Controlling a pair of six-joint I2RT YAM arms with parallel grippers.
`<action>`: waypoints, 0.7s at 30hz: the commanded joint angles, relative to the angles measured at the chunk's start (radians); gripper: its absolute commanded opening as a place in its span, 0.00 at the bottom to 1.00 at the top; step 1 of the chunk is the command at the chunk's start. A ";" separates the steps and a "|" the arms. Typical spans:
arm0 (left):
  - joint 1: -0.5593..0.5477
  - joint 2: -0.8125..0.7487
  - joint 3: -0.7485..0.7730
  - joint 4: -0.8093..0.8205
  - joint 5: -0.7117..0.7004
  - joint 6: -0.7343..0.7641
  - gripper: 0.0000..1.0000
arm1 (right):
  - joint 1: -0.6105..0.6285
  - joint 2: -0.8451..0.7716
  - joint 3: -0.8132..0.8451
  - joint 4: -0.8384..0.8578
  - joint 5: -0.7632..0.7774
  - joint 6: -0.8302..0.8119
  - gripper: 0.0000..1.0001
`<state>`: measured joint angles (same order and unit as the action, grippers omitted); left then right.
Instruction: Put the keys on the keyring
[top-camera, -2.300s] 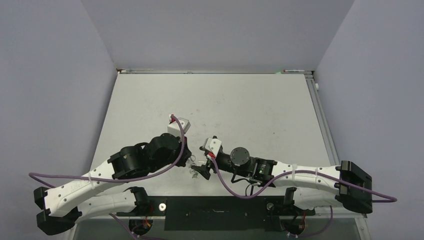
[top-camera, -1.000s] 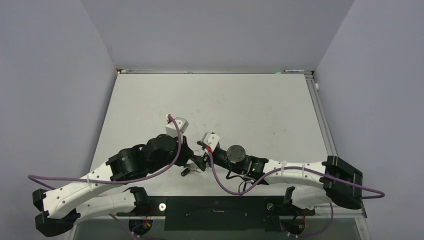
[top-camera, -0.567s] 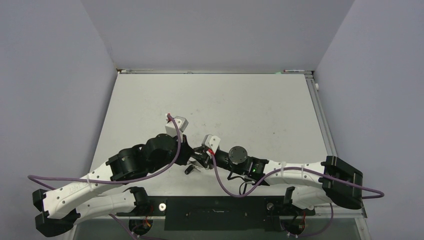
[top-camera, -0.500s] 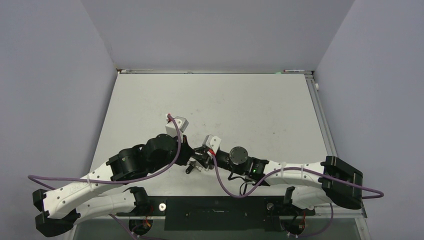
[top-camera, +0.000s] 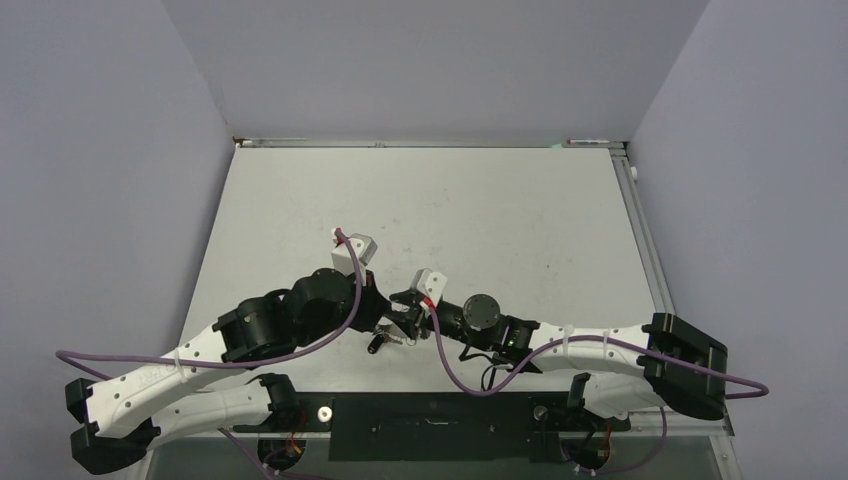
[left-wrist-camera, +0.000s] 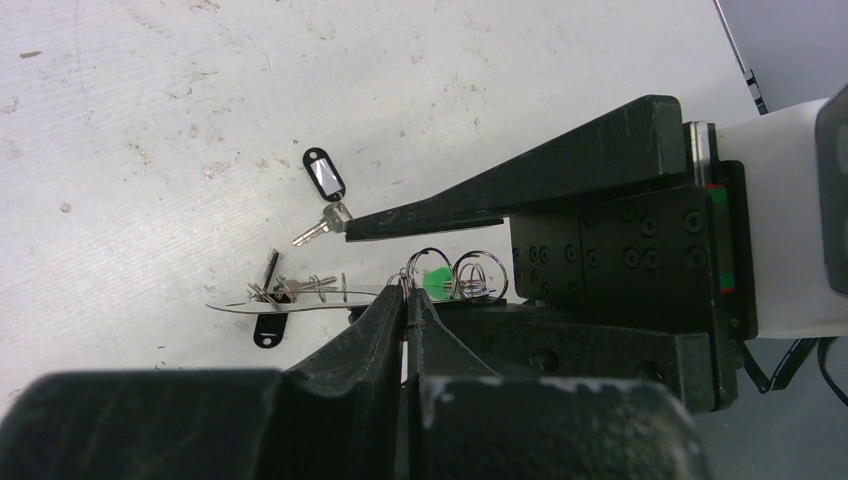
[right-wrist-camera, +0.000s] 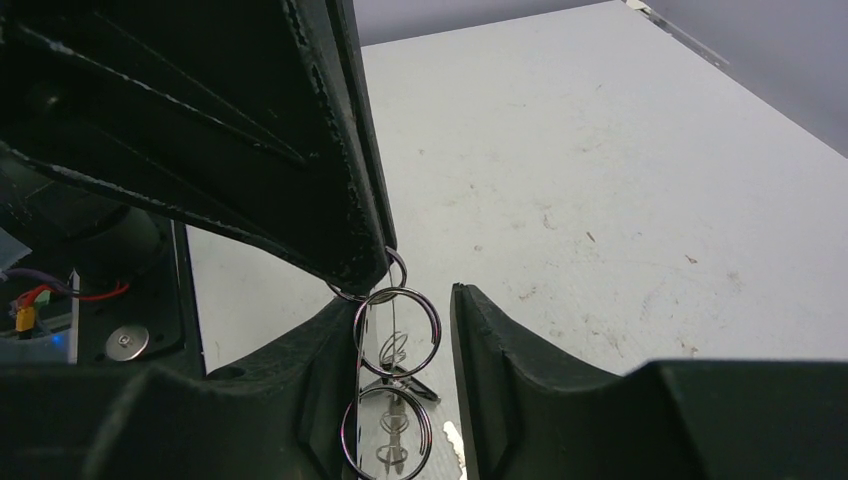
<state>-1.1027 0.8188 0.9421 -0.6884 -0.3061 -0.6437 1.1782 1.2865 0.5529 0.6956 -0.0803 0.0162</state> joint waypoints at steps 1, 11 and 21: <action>0.000 -0.007 -0.001 0.050 0.037 -0.012 0.00 | -0.010 -0.039 0.001 0.124 -0.011 0.023 0.33; 0.001 0.002 -0.009 0.059 0.045 -0.010 0.00 | -0.009 -0.049 -0.014 0.174 -0.067 0.040 0.05; 0.003 -0.096 -0.064 0.150 0.055 0.020 0.63 | -0.011 -0.105 -0.055 0.187 -0.049 0.067 0.05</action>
<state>-1.0954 0.7784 0.8913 -0.6319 -0.2916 -0.6376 1.1767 1.2396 0.4976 0.7547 -0.1352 0.0578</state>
